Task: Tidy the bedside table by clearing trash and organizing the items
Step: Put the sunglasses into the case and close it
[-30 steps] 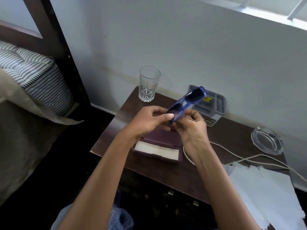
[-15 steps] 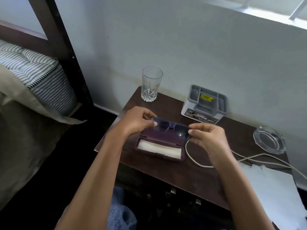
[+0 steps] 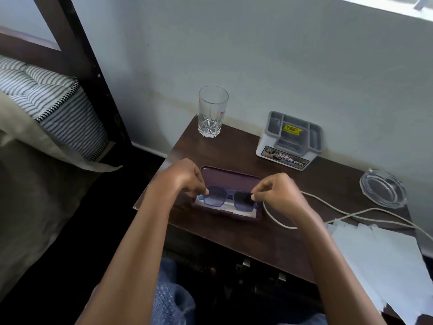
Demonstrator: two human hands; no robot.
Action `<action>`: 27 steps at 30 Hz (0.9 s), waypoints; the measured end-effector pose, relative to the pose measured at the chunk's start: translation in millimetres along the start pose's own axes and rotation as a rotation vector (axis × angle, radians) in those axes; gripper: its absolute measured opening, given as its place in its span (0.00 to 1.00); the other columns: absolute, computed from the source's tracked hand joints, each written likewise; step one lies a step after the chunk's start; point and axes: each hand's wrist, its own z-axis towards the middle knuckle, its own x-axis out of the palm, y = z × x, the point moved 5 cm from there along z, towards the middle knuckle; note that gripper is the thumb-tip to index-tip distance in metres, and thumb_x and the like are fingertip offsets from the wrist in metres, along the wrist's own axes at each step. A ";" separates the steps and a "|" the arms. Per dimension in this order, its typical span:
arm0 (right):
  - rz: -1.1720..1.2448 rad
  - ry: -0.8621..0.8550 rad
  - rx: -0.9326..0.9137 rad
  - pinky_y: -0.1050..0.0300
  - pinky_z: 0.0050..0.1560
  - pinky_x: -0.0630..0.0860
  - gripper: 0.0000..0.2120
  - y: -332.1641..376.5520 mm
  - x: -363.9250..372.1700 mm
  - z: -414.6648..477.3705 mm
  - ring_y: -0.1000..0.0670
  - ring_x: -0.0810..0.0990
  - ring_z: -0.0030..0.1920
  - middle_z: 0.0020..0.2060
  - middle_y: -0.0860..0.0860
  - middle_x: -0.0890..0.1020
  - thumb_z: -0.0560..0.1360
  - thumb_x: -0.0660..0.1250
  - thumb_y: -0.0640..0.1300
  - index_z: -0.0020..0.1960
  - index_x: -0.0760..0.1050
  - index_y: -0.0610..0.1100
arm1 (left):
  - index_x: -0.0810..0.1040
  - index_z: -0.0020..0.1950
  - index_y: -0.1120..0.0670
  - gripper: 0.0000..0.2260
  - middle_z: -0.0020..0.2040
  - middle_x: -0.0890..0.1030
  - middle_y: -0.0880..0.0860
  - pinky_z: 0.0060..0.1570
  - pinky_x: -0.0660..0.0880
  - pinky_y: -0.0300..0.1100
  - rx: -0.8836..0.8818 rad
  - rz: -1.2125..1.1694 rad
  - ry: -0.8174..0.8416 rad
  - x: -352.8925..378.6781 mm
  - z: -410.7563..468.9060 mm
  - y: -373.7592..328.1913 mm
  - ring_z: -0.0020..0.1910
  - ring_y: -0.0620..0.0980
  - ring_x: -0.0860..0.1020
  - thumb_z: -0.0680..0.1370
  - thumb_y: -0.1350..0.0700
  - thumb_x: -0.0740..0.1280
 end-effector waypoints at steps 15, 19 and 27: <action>-0.109 0.054 0.072 0.52 0.50 0.79 0.07 -6.5 10.3 8.8 0.49 0.82 0.43 0.38 0.48 0.84 0.69 0.72 0.39 0.33 0.81 0.46 | 0.81 0.38 0.56 0.04 0.28 0.75 0.51 0.27 0.68 0.36 -0.056 0.026 0.020 9.3 6.7 7.5 0.28 0.46 0.71 0.69 0.58 0.75; -0.094 0.077 0.079 0.54 0.43 0.77 0.07 -8.0 9.5 11.9 0.52 0.78 0.35 0.30 0.51 0.81 0.68 0.73 0.39 0.32 0.81 0.46 | 0.76 0.33 0.54 0.09 0.31 0.76 0.51 0.29 0.69 0.38 -0.053 -0.008 -0.011 8.2 7.6 8.0 0.30 0.47 0.72 0.68 0.59 0.76; 0.066 -0.035 0.152 0.61 0.26 0.69 0.15 -24.0 -9.1 20.3 0.50 0.76 0.31 0.38 0.48 0.78 0.67 0.75 0.38 0.52 0.78 0.44 | 0.76 0.55 0.56 0.13 0.52 0.79 0.56 0.53 0.76 0.46 -0.055 -0.107 -0.170 -6.6 8.2 7.1 0.51 0.55 0.78 0.73 0.52 0.71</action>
